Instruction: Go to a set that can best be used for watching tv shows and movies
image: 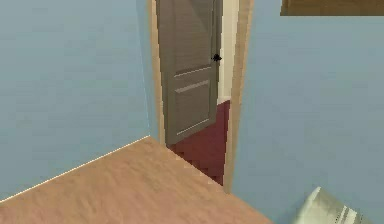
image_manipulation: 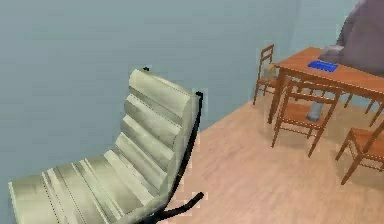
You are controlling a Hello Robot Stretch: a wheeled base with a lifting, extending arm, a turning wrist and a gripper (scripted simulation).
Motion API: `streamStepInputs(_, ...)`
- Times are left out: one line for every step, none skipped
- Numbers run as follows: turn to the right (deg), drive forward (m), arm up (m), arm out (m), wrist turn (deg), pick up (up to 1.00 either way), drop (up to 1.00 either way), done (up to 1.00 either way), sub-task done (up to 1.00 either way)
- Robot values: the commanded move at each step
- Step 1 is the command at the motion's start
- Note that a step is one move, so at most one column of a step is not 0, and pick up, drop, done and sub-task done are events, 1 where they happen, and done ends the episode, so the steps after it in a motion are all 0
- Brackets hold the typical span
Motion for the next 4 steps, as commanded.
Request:
streamStepInputs(-9.0, 0.0, 0.0, 0.0, 0.0, 0.0, 0.0, 0.0, 0.0)
streamStepInputs(0.0, 0.4, 0.0, 0.0, 0.0, 0.0, 0.0, 0.0, 0.0)
streamStepInputs(6.0, 0.0, 0.0, 0.0, 0.0, 0.0, 0.0, 0.0, 0.0)
streamStepInputs(0.0, 1.0, 0.0, 0.0, 0.0, 0.0, 0.0, 0.0, 0.0)
